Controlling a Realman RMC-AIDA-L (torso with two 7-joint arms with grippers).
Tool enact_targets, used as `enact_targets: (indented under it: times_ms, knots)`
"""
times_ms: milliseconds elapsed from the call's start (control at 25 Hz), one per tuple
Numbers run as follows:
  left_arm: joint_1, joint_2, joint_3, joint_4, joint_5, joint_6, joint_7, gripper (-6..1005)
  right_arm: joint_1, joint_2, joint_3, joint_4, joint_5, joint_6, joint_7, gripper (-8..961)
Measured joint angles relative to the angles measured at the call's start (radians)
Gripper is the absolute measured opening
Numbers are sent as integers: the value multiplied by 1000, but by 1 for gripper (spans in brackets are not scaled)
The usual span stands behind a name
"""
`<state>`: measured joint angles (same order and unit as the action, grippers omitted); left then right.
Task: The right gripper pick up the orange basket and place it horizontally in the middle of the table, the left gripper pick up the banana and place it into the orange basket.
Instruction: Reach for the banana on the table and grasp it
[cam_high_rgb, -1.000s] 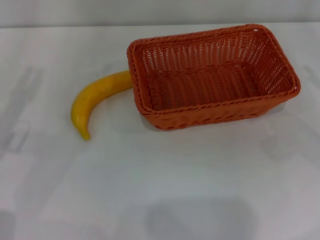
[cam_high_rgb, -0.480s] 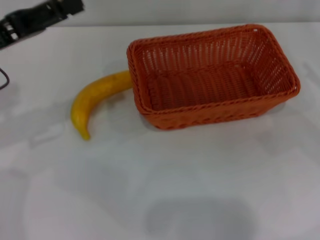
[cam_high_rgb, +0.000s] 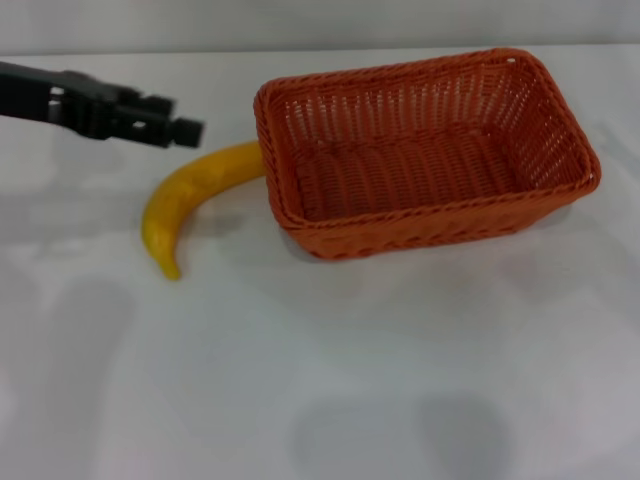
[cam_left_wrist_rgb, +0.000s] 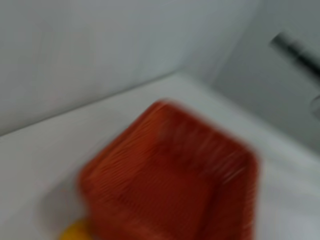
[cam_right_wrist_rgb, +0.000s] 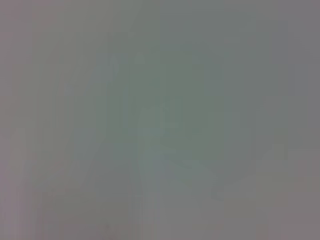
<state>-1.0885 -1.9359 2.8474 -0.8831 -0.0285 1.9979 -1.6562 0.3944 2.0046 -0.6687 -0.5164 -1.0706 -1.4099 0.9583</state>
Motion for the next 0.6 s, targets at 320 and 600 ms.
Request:
enact_targets:
  times_ms: [320,600]
  knots:
    - [-158,-55,2,-169,360,-168,-15,850,6,2,-8,30,0,11,2,841]
    - [-186,-96,2,-181,469,-262,-45,850,8,4,-8,46,0,8,2,841]
